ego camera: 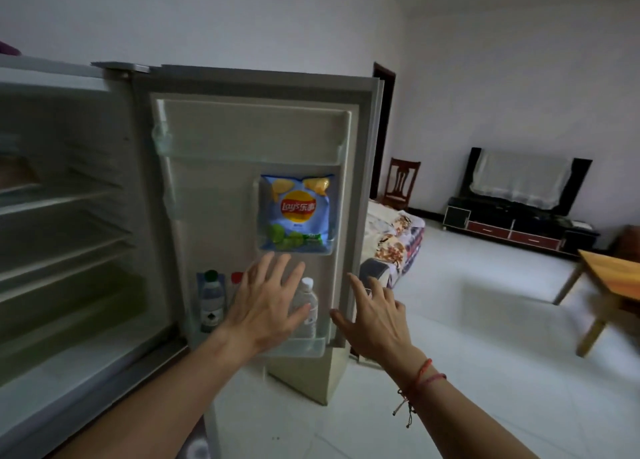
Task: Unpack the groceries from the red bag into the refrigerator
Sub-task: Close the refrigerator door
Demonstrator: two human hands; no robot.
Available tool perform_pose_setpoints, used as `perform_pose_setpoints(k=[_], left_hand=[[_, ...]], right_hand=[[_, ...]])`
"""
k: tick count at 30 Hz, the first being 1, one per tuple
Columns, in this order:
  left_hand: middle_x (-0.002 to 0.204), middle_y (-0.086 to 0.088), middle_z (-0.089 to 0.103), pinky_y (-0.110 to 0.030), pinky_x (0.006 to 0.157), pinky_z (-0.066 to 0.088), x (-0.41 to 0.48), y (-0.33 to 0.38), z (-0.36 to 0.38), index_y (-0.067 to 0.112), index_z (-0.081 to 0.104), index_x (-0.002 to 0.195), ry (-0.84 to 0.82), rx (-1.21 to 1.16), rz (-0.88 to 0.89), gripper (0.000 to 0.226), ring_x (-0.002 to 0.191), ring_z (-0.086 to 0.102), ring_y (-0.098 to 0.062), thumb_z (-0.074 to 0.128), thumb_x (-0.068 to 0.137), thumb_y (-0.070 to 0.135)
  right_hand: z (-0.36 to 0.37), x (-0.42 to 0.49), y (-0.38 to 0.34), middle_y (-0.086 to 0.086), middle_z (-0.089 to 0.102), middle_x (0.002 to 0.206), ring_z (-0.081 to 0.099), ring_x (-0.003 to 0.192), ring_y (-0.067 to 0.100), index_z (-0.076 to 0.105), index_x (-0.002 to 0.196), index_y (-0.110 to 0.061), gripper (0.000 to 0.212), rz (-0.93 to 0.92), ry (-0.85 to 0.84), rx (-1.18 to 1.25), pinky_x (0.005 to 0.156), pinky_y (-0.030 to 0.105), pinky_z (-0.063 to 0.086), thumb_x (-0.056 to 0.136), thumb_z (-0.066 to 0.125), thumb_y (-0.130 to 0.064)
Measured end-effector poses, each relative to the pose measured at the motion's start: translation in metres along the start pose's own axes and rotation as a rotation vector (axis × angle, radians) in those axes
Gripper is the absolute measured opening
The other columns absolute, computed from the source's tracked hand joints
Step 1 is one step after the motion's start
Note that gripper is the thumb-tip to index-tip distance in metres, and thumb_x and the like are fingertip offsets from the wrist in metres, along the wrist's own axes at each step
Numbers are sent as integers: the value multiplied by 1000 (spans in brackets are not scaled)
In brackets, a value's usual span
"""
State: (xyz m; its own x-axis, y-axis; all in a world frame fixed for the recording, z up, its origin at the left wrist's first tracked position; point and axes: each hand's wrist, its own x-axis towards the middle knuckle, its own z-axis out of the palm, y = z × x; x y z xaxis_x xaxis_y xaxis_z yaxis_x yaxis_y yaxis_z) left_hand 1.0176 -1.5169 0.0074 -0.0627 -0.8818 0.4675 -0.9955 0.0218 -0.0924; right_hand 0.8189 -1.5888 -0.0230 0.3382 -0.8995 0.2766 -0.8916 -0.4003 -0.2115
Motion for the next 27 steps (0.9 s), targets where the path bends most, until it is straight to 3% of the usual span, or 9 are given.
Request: perform_pose_setpoints(k=[6, 11, 16, 20, 23, 27], left_hand=[[132, -21, 59, -61, 98, 46, 72, 21, 19, 11, 61, 129, 46, 164, 208, 69, 124, 54, -43, 41, 82, 57], [134, -21, 58, -60, 104, 39, 128, 36, 42, 10, 62, 130, 50, 292, 368, 69, 129, 50, -42, 68, 78, 54], [156, -21, 31, -59, 117, 15, 187, 52, 63, 10, 38, 148, 66, 369, 386, 69, 146, 23, -40, 48, 93, 50], [161, -23, 16, -59, 118, 4, 221, 63, 82, 6, 26, 151, 37, 475, 444, 63, 149, 9, -39, 34, 100, 43], [162, -23, 12, -58, 120, 3, 234, 66, 95, 6, 25, 151, -2, 526, 446, 62, 150, 4, -38, 31, 102, 41], [161, -24, 12, -57, 120, -1, 239, 61, 104, 9, 28, 151, -24, 573, 415, 61, 151, 3, -38, 32, 101, 43]], right_hand=[[19, 48, 37, 13, 40, 149, 44, 132, 37, 15, 158, -30, 86, 75, -71, 124, 109, 54, 42, 89, 48, -70], [42, 92, 63, 17, 40, 148, 43, 133, 38, 10, 160, -23, 91, 100, -112, 212, 111, 54, 40, 92, 51, -67], [66, 141, 73, 20, 27, 161, 37, 144, 36, 2, 162, -15, 103, 118, -135, 370, 116, 50, 39, 90, 53, -69], [84, 174, 77, 19, 37, 155, 48, 135, 35, 7, 158, -21, 114, 122, -115, 467, 109, 51, 46, 71, 49, -82], [96, 187, 79, 19, 26, 163, 36, 146, 35, 0, 160, -18, 121, 136, -137, 524, 116, 51, 39, 70, 51, -81], [110, 192, 83, 16, 2, 170, 13, 156, 31, -17, 159, -12, 119, 178, -202, 565, 125, 46, 23, 88, 63, -65]])
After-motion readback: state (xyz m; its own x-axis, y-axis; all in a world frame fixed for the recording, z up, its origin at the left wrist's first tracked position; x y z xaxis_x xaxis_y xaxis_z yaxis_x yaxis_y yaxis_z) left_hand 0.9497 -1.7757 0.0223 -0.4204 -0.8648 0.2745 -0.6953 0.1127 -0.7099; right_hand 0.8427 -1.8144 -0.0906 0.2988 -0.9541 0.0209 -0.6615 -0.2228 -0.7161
